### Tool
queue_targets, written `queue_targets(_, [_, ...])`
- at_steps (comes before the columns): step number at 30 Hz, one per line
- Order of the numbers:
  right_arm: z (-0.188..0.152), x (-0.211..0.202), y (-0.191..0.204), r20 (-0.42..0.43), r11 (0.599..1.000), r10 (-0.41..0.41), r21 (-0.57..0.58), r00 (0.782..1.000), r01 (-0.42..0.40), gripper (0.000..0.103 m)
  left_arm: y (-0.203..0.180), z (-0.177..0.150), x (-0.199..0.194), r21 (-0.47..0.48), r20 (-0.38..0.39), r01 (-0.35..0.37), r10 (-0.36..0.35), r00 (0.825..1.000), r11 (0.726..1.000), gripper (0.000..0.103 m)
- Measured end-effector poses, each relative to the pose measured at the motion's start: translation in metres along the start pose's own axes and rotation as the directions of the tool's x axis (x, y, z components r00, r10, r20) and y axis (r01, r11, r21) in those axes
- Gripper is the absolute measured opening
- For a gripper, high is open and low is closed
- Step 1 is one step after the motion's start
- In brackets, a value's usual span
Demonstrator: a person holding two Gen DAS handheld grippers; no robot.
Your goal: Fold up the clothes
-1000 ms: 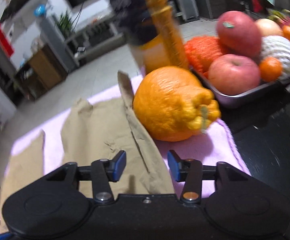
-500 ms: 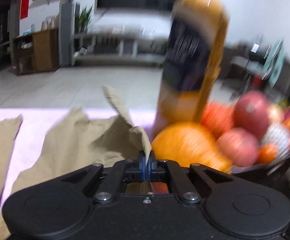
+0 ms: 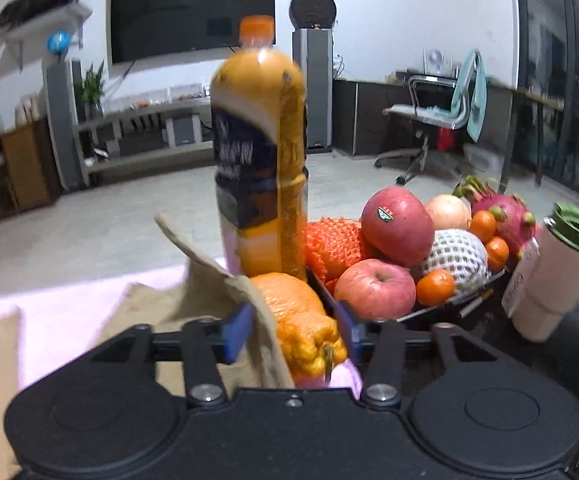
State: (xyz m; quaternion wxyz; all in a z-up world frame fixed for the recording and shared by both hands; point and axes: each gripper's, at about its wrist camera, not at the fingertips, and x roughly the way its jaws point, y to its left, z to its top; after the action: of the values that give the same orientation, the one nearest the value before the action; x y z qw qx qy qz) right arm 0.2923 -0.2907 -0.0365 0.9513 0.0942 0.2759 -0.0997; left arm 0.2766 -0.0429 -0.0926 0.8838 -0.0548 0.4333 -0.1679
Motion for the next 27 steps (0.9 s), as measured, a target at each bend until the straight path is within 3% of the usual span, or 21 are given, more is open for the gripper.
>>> queue_targets(3, [0.007, -0.037, -0.008, -0.01, 0.979, 0.165, 0.121, 0.986, -0.162, 0.054, -0.001, 0.005, -0.034, -0.006, 0.075, 0.027, -0.027, 0.997, 1.0, 0.017])
queue_targets(5, [0.003, -0.057, -0.008, 0.002, 0.949, 0.277, 0.154, 0.961, -0.274, 0.054, 0.004, 0.006, -0.053, -0.036, 0.127, 0.038, -0.033, 0.991, 0.999, 0.018])
queue_targets(7, [-0.004, -0.051, -0.005, -0.06, 0.916, 0.372, 0.184, 0.926, -0.356, 0.051, 0.016, 0.003, -0.057, -0.093, 0.14, 0.024, -0.011, 0.99, 0.995, 0.018])
queue_targets(8, [-0.008, -0.048, -0.003, -0.093, 0.897, 0.418, 0.201, 0.904, -0.394, 0.046, 0.024, 0.0, -0.055, -0.124, 0.131, 0.011, 0.005, 0.991, 0.992, 0.018])
queue_targets(9, [-0.014, -0.036, 0.0, -0.153, 0.875, 0.459, 0.245, 0.875, -0.417, 0.025, 0.032, -0.004, -0.047, -0.154, 0.101, -0.012, 0.027, 0.995, 0.988, 0.016])
queue_targets(10, [-0.022, -0.02, 0.002, -0.217, 0.851, 0.502, 0.298, 0.837, -0.433, 0.012, 0.041, -0.008, -0.036, -0.182, 0.063, -0.038, 0.05, 0.997, 0.983, 0.011])
queue_targets(13, [-0.057, 0.029, 0.009, -0.336, 0.785, 0.599, 0.424, 0.727, -0.452, 0.011, 0.068, -0.021, -0.003, -0.261, -0.017, -0.073, 0.071, 0.997, 0.963, 0.009])
queue_targets(16, [-0.085, 0.069, 0.014, -0.39, 0.737, 0.659, 0.509, 0.643, -0.445, 0.013, 0.085, -0.03, 0.017, -0.303, -0.018, -0.065, 0.063, 0.998, 0.951, 0.009])
queue_targets(18, [-0.093, 0.088, 0.014, -0.419, 0.765, 0.628, 0.49, 0.656, -0.418, 0.015, 0.088, -0.03, 0.02, -0.302, 0.003, -0.07, 0.075, 0.997, 0.951, 0.009])
queue_targets(20, [-0.096, 0.099, 0.001, -0.413, 0.802, 0.566, 0.477, 0.713, -0.36, 0.015, 0.089, -0.027, 0.022, -0.309, -0.003, -0.076, 0.079, 0.997, 0.948, 0.01])
queue_targets(21, [-0.098, 0.105, -0.005, -0.408, 0.818, 0.533, 0.472, 0.741, -0.328, 0.001, 0.088, -0.026, 0.023, -0.309, -0.007, -0.082, 0.083, 0.996, 0.948, 0.011])
queue_targets(22, [-0.098, 0.107, -0.016, -0.39, 0.822, 0.506, 0.489, 0.769, -0.292, 0.0, 0.087, -0.025, 0.023, -0.302, -0.011, -0.089, 0.09, 0.996, 0.949, 0.011])
queue_targets(26, [-0.081, 0.088, -0.039, -0.319, 0.896, 0.279, 0.426, 0.906, -0.126, 0.004, 0.078, -0.023, 0.013, -0.266, -0.022, -0.152, 0.151, 0.988, 0.952, 0.01])
queue_targets(27, [-0.077, 0.08, -0.04, -0.3, 0.913, 0.234, 0.394, 0.925, -0.103, 0.008, 0.077, -0.022, 0.007, -0.26, -0.017, -0.167, 0.168, 0.986, 0.951, 0.01])
